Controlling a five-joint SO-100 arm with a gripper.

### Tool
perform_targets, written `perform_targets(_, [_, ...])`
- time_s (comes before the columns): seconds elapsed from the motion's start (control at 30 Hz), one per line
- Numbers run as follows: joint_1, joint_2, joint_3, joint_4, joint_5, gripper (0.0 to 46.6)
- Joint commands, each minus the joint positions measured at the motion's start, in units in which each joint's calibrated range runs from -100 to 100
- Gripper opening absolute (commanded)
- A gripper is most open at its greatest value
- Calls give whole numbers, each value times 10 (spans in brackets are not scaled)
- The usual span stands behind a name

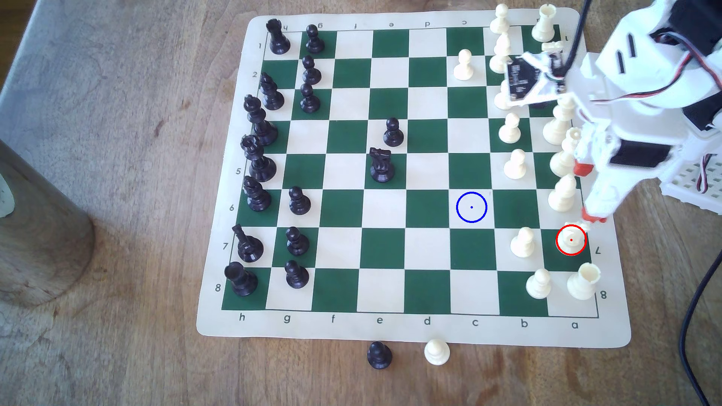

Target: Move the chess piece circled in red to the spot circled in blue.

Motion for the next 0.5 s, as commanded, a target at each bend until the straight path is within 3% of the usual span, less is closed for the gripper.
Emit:
perform_targets(0.0, [-8, 37, -8, -32, -9, 193])
perform_targets(0.47, [-40, 144, 29, -110, -18, 187])
